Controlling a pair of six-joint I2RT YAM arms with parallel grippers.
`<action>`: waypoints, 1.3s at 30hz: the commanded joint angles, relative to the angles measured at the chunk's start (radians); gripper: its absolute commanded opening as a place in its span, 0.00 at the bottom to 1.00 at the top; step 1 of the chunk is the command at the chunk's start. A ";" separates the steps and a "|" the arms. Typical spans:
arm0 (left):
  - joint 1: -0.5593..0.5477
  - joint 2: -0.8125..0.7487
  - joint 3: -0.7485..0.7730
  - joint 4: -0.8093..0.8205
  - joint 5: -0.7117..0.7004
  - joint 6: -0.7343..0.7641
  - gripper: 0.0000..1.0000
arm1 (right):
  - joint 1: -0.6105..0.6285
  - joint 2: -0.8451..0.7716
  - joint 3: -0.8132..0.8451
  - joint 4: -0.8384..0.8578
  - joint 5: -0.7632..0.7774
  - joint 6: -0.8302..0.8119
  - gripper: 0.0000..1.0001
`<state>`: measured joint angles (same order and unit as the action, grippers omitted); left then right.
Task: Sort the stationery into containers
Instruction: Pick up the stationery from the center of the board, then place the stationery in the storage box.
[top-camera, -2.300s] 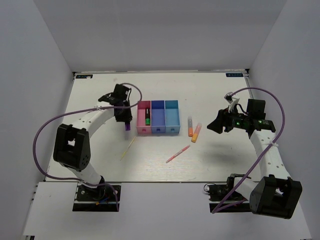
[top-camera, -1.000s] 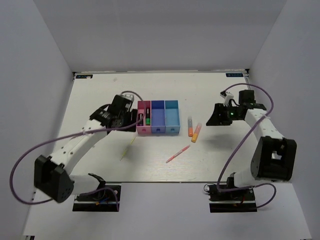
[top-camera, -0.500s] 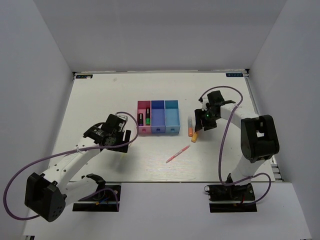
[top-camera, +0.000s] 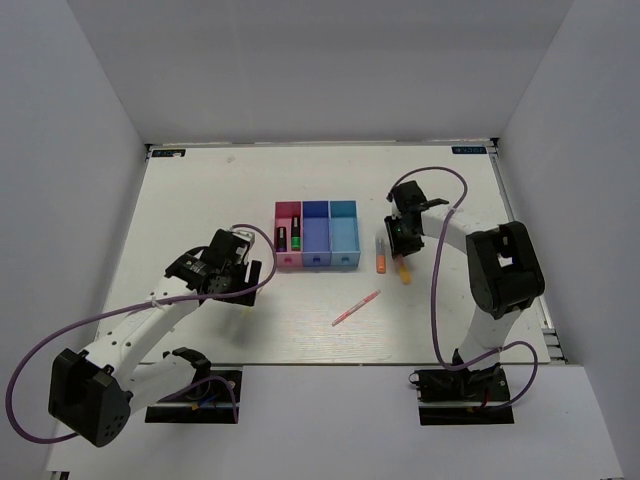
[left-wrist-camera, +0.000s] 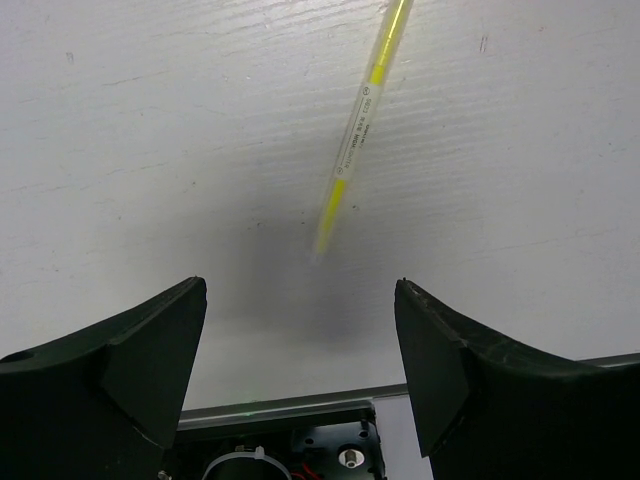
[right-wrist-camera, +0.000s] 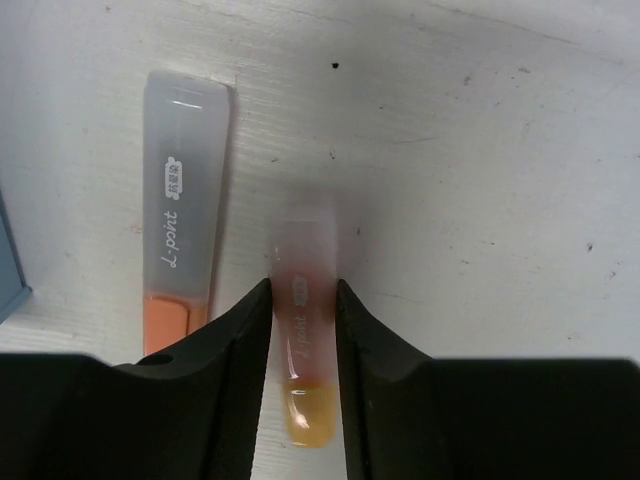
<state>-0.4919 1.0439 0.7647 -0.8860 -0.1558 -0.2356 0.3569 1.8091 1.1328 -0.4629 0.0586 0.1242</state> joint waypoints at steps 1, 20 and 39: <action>0.006 -0.022 -0.008 0.018 0.021 0.009 0.86 | 0.010 0.019 -0.033 -0.011 0.069 0.022 0.33; 0.006 -0.007 -0.018 0.028 0.047 0.012 0.86 | 0.025 -0.180 0.322 -0.074 -0.493 -0.103 0.06; 0.006 0.030 -0.039 0.056 0.061 0.018 0.86 | 0.168 0.222 0.459 0.590 -0.681 0.138 0.28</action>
<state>-0.4919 1.0771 0.7296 -0.8516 -0.1108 -0.2253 0.5179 2.0418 1.5322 0.0105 -0.6178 0.2798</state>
